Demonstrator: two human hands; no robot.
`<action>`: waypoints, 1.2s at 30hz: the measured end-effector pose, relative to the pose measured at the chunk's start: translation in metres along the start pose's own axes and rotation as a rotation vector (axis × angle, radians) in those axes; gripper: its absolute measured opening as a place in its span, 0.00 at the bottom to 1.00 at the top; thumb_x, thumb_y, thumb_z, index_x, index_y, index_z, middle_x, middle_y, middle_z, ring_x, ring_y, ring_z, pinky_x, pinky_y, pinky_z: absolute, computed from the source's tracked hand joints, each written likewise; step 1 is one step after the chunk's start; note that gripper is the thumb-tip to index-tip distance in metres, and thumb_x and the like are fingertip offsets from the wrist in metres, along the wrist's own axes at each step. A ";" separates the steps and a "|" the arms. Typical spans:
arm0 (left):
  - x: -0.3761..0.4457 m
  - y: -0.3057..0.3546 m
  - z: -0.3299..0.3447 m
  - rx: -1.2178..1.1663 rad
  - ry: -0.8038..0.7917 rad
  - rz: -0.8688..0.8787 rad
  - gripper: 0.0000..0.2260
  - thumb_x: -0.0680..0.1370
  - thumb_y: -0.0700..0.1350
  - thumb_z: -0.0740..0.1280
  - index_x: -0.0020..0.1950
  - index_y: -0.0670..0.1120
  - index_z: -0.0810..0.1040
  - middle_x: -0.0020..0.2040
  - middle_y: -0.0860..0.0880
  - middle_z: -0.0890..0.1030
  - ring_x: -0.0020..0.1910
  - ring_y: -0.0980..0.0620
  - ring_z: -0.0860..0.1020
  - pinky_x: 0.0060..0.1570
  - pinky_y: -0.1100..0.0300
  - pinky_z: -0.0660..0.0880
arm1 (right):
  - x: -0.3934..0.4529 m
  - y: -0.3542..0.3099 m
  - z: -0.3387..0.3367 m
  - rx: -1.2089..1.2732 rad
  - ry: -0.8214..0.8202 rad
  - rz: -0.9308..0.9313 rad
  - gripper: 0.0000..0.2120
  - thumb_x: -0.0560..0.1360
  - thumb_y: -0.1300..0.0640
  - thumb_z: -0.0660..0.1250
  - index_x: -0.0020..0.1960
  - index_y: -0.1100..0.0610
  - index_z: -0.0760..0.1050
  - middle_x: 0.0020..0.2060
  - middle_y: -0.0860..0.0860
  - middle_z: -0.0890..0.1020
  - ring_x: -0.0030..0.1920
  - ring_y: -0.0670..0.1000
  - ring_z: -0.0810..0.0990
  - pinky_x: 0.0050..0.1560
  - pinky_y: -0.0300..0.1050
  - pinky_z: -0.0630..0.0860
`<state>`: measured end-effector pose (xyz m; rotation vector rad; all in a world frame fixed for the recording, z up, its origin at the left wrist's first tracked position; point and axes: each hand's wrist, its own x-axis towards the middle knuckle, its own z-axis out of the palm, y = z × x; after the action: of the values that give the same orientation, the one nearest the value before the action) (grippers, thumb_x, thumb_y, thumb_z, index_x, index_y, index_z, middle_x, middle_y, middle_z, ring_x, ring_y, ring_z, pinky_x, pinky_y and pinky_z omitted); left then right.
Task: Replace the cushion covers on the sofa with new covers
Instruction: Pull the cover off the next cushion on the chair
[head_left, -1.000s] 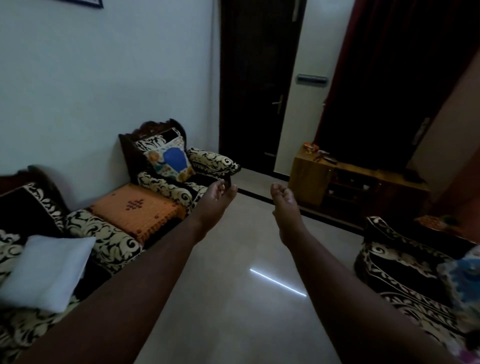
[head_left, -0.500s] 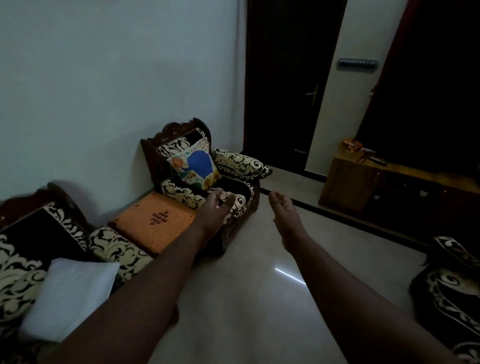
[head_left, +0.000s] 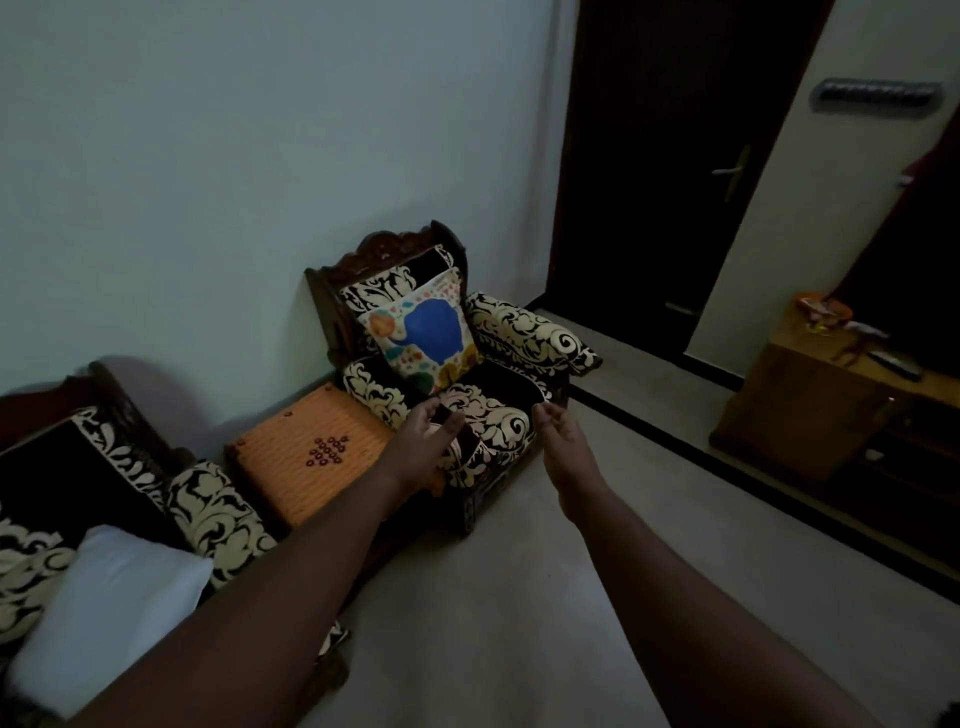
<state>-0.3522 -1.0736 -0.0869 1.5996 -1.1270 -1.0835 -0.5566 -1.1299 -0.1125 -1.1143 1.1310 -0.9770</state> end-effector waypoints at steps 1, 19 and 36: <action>0.012 -0.002 0.000 0.000 0.012 -0.015 0.36 0.78 0.64 0.65 0.82 0.50 0.58 0.81 0.45 0.61 0.78 0.46 0.64 0.65 0.55 0.68 | 0.015 -0.001 0.000 -0.009 -0.016 0.004 0.27 0.81 0.43 0.64 0.75 0.54 0.66 0.67 0.50 0.75 0.65 0.48 0.73 0.50 0.38 0.71; 0.314 -0.094 -0.086 -0.057 0.105 -0.291 0.37 0.78 0.66 0.63 0.82 0.50 0.56 0.82 0.48 0.58 0.78 0.46 0.62 0.66 0.52 0.68 | 0.346 0.033 0.083 -0.319 -0.138 0.147 0.23 0.81 0.45 0.66 0.71 0.54 0.70 0.64 0.53 0.78 0.59 0.48 0.78 0.54 0.43 0.76; 0.606 -0.137 -0.171 0.327 0.129 -0.426 0.43 0.77 0.69 0.62 0.84 0.48 0.53 0.82 0.47 0.57 0.80 0.45 0.59 0.75 0.49 0.63 | 0.669 0.063 0.169 -0.502 -0.370 0.247 0.20 0.80 0.46 0.68 0.68 0.54 0.73 0.58 0.52 0.81 0.58 0.49 0.80 0.57 0.49 0.78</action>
<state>-0.0343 -1.6006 -0.2772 2.2074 -0.9325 -1.0785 -0.2729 -1.7397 -0.2815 -1.4406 1.1978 -0.2756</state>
